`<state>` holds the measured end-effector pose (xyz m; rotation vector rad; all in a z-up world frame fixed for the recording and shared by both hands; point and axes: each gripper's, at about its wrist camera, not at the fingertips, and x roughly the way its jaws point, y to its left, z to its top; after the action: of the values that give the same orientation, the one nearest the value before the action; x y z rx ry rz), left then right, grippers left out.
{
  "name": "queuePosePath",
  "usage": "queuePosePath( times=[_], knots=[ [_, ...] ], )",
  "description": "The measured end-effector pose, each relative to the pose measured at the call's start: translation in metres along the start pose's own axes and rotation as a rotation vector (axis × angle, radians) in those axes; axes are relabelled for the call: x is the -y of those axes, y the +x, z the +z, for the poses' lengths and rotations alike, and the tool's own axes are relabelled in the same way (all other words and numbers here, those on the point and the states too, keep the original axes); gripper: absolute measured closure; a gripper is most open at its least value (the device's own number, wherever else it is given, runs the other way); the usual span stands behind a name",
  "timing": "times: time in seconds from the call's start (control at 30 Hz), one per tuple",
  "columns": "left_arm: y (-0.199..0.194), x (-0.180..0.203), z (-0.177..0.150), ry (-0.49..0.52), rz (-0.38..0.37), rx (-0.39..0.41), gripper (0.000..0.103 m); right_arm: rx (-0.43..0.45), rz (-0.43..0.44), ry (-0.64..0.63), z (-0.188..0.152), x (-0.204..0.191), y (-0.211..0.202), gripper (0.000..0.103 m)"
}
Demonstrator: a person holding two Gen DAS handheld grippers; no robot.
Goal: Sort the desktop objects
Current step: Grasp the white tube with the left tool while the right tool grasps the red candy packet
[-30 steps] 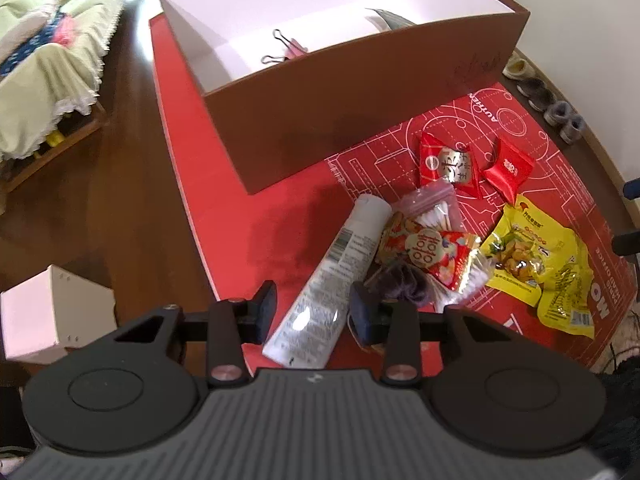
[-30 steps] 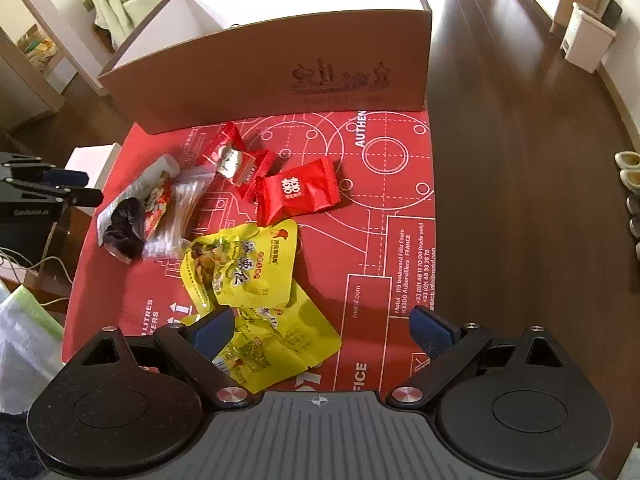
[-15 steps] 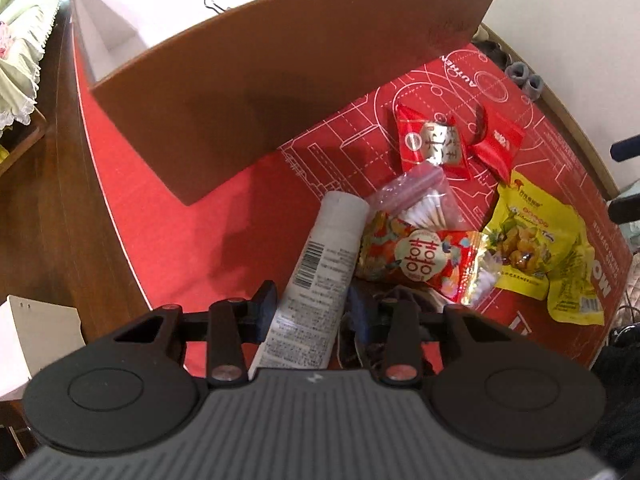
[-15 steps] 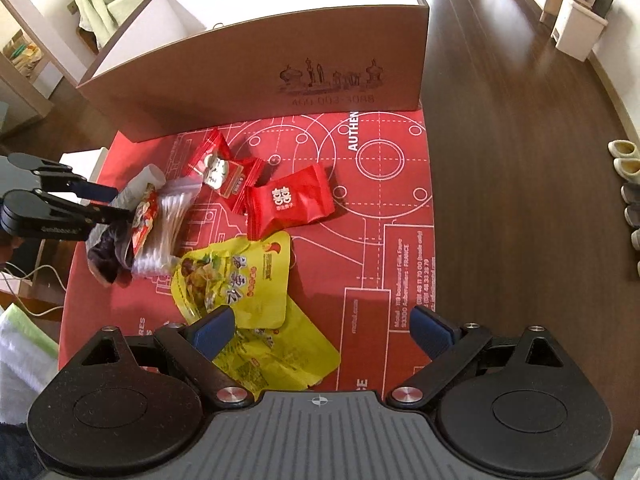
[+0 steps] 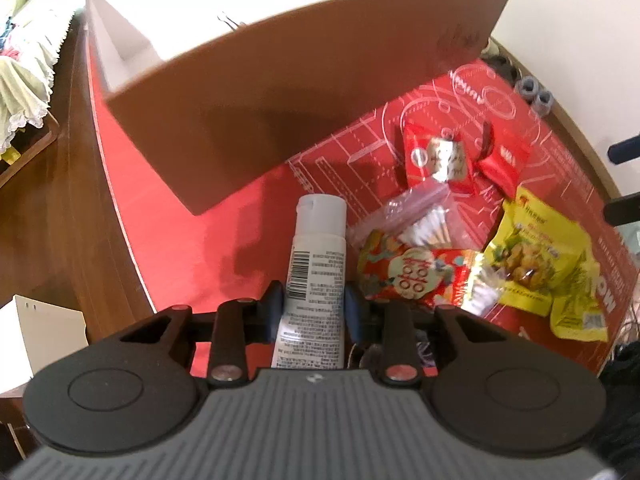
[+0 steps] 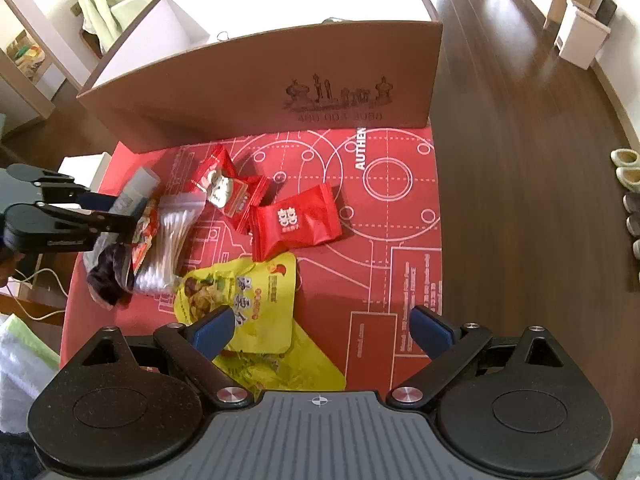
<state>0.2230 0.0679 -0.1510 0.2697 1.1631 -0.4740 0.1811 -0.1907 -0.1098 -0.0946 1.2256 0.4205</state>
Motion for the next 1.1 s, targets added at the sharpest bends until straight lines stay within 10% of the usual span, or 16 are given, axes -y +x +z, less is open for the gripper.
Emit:
queuePosePath(
  times=[0.8,1.1],
  knots=[
    [-0.026,-0.013,0.002,-0.245,-0.051,0.061,0.075,0.097,0.002,-0.233,0.036,-0.028,0.082,0.007],
    [-0.029,-0.007,0.004,-0.264,-0.059,0.052,0.075,0.096,-0.019,-0.314,0.032,-0.029,0.083,0.041]
  ],
)
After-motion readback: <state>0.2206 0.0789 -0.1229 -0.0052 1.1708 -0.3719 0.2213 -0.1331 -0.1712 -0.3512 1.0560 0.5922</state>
